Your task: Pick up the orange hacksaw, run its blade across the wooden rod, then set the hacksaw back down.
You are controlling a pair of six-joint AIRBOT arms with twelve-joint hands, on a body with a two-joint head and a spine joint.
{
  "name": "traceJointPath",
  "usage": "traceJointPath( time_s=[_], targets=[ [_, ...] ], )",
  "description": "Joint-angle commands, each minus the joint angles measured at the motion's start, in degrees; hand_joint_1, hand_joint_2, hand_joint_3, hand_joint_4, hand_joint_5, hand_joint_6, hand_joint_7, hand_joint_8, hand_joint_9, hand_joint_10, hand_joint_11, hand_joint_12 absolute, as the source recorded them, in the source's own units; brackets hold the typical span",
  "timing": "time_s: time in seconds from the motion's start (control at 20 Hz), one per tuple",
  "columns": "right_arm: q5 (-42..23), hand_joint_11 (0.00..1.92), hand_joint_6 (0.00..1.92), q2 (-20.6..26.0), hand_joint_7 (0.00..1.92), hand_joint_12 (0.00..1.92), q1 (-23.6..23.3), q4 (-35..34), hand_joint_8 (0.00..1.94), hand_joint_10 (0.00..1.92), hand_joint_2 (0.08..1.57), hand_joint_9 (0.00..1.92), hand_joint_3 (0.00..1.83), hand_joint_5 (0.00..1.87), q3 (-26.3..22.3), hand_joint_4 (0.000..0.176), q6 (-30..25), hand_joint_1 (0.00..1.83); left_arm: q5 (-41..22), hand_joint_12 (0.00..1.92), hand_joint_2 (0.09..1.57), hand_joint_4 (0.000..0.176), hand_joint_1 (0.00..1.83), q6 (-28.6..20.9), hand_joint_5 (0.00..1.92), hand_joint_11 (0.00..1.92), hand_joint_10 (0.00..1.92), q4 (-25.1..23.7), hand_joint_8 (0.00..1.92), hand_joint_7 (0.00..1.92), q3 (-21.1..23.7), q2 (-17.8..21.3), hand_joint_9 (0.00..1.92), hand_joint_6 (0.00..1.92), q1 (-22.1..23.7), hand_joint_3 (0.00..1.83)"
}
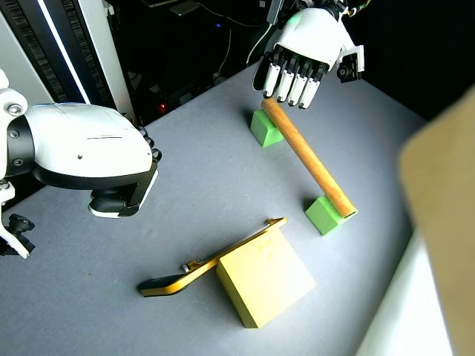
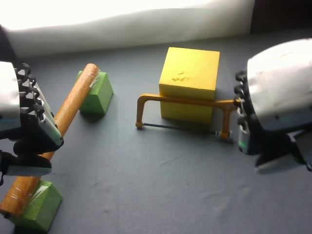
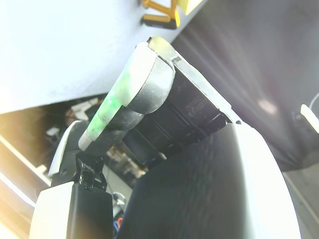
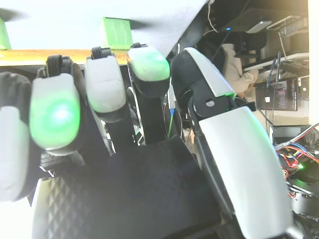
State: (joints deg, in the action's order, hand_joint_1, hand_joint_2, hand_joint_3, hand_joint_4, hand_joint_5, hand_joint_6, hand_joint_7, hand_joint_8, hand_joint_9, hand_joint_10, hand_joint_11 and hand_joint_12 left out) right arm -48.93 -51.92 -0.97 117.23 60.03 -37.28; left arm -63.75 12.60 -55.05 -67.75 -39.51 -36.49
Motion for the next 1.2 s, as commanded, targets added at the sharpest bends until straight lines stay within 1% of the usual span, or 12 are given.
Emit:
traceJointPath(
  time_s=[0.0, 0.05, 0.3, 0.6, 0.65, 0.7, 0.85, 0.9, 1.0, 1.05, 1.1, 1.15],
  targets=[
    [3.0, 0.0, 0.05, 0.3, 0.13, 0.65, -0.1, -5.8, 0.06, 0.09, 1.01, 0.14, 0.1, 0.09, -0.6, 0.0, 0.8, 0.07, -3.8, 0.32, 1.09, 0.014, 0.0, 0.1, 0.05, 0.0, 0.05, 4.2, 0.03, 0.03, -0.4, 0.2, 0.03, 0.05, 0.5, 0.13],
    [3.8, 0.0, 0.01, 0.3, 0.16, 0.66, 0.2, -6.8, 0.01, 0.02, 1.05, 0.18, 0.01, 0.12, -1.0, 0.0, 1.6, 0.08, -3.3, 0.33, 1.15, 0.01, 0.0, 0.1, 0.07, 0.0, 0.01, 4.2, 0.0, 0.04, -0.6, 0.2, 0.05, 0.01, 0.2, 0.02],
    [6.2, 0.0, 0.0, 0.5, 0.15, 0.63, 0.5, -7.3, 0.0, 0.0, 1.07, 0.18, 0.0, 0.12, -3.3, 0.0, -0.1, 0.07, -2.2, 0.31, 1.15, 0.014, 0.0, 0.0, 0.07, 0.0, 0.0, 4.2, 0.0, 0.06, -1.2, 0.4, 0.05, 0.0, -0.1, 0.0],
    [9.6, 0.0, 0.0, 5.0, 0.15, 0.6, 2.4, -19.3, 0.0, 0.0, 1.07, 0.18, 0.0, 0.11, -3.5, 0.0, -0.7, 0.1, 1.0, 0.27, 1.15, 0.011, 0.0, -0.6, 0.06, 0.0, 0.0, 4.0, 0.0, 0.04, -0.8, 1.4, 0.04, 0.0, 0.4, 0.0],
    [10.1, 0.0, 0.0, 6.2, 0.15, 0.61, 2.6, -20.1, 0.0, 0.0, 1.07, 0.18, 0.0, 0.1, -3.3, 0.0, -3.4, 0.11, 2.2, 0.27, 1.15, 0.012, 0.0, -0.7, 0.06, 0.0, 0.0, 4.0, 0.0, 0.05, -0.5, 1.9, 0.04, 0.0, 0.4, 0.0],
    [12.1, 0.0, 0.0, 7.6, 0.14, 0.61, 3.6, -20.4, 0.0, 0.0, 1.06, 0.17, 0.0, 0.09, -3.2, 0.0, -10.8, 0.16, 4.1, 0.25, 1.15, 0.011, 0.0, -1.1, 0.06, 0.0, 0.0, 3.7, 0.0, 0.04, -0.3, 2.3, 0.03, 0.0, 1.1, 0.0],
    [15.9, 0.0, 0.0, 9.3, 0.07, 0.53, 6.8, -26.2, 0.0, 0.0, 1.06, 0.11, 0.0, 0.02, -2.1, 0.0, -18.3, 0.27, 10.0, 0.27, 1.16, 0.007, 0.0, -1.2, 0.06, 0.0, 0.0, -0.2, 0.0, 0.05, 0.8, 3.8, 0.04, 0.0, 2.7, 0.0],
    [17.5, 0.0, 0.01, 9.6, 0.09, 0.61, 7.7, -27.3, 0.01, 0.01, 1.03, 0.13, 0.0, 0.05, -1.3, 0.0, -21.4, 0.38, 12.2, 0.27, 1.16, 0.005, 0.0, -1.2, 0.05, 0.0, 0.0, -0.6, 0.0, 0.04, 1.8, 4.7, 0.04, 0.0, 3.0, 0.0],
    [19.4, 0.0, 0.0, 10.5, 0.06, 0.58, 8.8, -27.4, 0.0, 0.0, 1.05, 0.1, 0.0, 0.0, -0.4, 0.0, -28.5, 0.44, 17.3, 0.29, 1.17, 0.005, 0.0, -1.5, 0.07, 0.0, 0.0, -0.5, 0.0, 0.05, 4.5, 7.3, 0.05, 0.0, 3.2, 0.0],
    [20.6, 0.0, 0.0, 10.9, 0.05, 0.58, 9.6, -28.2, 0.0, 0.0, 1.04, 0.1, 0.0, 0.01, -0.1, 0.0, -30.1, 0.53, 20.0, 0.34, 1.17, 0.006, 0.0, -2.1, 0.08, 0.0, 0.0, -0.5, 0.0, 0.07, 6.3, 8.8, 0.07, 0.0, 3.8, 0.0],
    [20.4, 0.0, 0.0, 11.5, 0.05, 0.58, 12.9, -34.6, 0.0, 0.0, 1.04, 0.1, 0.0, 0.01, 1.4, 0.0, -28.2, 0.55, 26.1, 0.35, 1.17, 0.006, 0.0, -3.7, 0.09, 0.0, 0.0, -0.5, 0.0, 0.07, 10.7, 12.7, 0.07, 0.0, 5.4, 0.0],
    [18.4, 0.0, 0.01, 11.5, 0.06, 0.61, 14.6, -37.8, 0.0, 0.0, 1.04, 0.12, 0.0, 0.03, 2.7, 0.0, -24.9, 0.67, 27.5, 0.35, 1.17, 0.005, 0.0, -4.0, 0.07, 0.0, 0.0, -0.5, 0.0, 0.07, 12.4, 14.2, 0.07, 0.0, 5.6, 0.0]
  ],
)
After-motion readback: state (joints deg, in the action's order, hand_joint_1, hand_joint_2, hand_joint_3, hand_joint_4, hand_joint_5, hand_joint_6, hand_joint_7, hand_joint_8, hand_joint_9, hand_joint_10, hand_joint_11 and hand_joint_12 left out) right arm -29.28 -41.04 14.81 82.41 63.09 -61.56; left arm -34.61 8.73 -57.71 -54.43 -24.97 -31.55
